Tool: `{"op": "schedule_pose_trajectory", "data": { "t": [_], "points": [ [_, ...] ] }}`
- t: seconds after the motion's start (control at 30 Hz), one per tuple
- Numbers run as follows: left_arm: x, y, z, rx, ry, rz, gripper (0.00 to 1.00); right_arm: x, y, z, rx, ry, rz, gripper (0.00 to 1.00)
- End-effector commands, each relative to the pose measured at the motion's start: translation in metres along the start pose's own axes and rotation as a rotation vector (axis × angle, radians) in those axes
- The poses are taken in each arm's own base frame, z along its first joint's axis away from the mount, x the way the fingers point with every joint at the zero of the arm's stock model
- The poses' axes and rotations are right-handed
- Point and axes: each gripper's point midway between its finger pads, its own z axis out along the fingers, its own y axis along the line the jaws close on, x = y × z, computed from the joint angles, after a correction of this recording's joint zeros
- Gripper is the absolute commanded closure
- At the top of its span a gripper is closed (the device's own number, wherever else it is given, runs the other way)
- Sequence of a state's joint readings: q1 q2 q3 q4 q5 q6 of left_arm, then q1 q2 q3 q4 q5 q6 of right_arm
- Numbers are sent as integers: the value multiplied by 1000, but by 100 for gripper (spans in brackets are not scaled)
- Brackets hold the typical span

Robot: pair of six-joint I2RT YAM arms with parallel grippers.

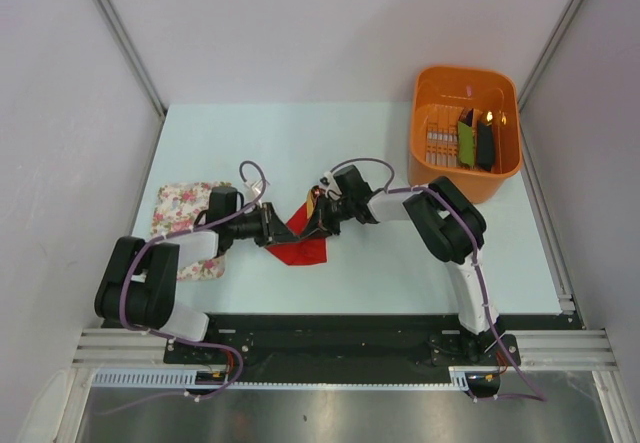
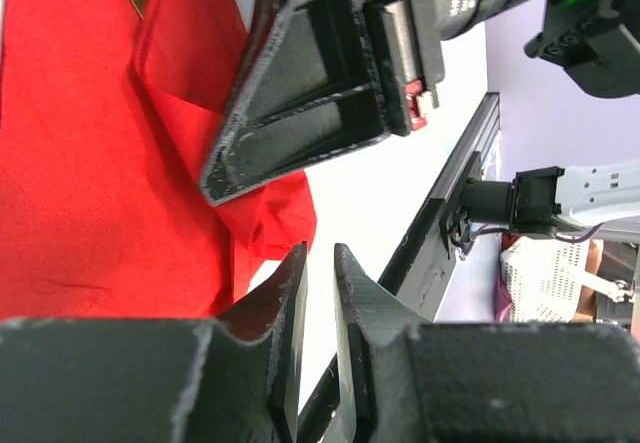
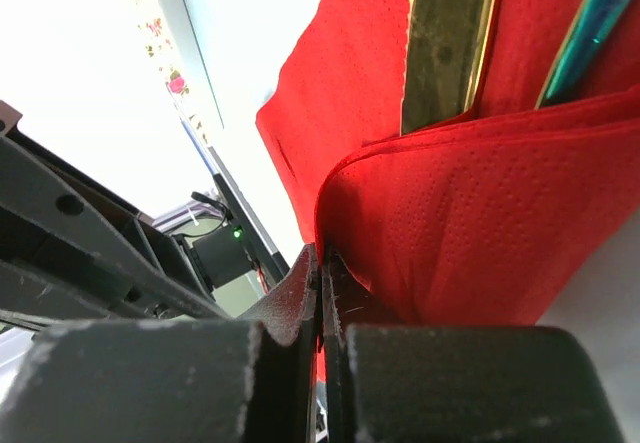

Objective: Place the utensils on the paper napkin and roll it up

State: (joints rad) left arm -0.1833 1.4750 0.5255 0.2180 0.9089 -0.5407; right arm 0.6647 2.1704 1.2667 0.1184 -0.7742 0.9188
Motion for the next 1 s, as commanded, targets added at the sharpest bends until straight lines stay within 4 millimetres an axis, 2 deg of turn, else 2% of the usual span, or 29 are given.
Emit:
{"op": "schedule_pose_trajectory", "data": {
  "t": [0.0,0.3,0.37,0.4,0.43,0.57,0.6,0.7,0.83,0.97],
  "points": [
    [-1,-6,-3,16,-23,61,78,-4,5,10,-23,-12,-22,100],
    [5,2,12,-28,-21,78,77,-3,0,14,-19,-10,-19,92],
    [6,-3,18,-17,-12,90,76,-3,-1,15,-17,-7,-18,82],
    [6,-2,20,-28,-13,97,74,-3,1,15,-20,-9,-21,72],
    [9,-3,24,-27,-2,101,73,-3,0,15,-18,-10,-18,68],
    [6,-2,31,-53,-14,130,66,-4,1,14,-17,-16,-19,58],
    [6,1,33,-71,-21,135,64,-5,3,14,-19,-18,-24,52],
    [3,6,37,-106,-22,167,63,-4,4,14,-22,-18,-18,49],
    [1,23,40,-197,-24,178,64,-5,11,12,-39,-19,-20,48],
    [5,39,37,-277,-3,173,73,-8,23,7,-59,-28,-34,48]
  ]
}}
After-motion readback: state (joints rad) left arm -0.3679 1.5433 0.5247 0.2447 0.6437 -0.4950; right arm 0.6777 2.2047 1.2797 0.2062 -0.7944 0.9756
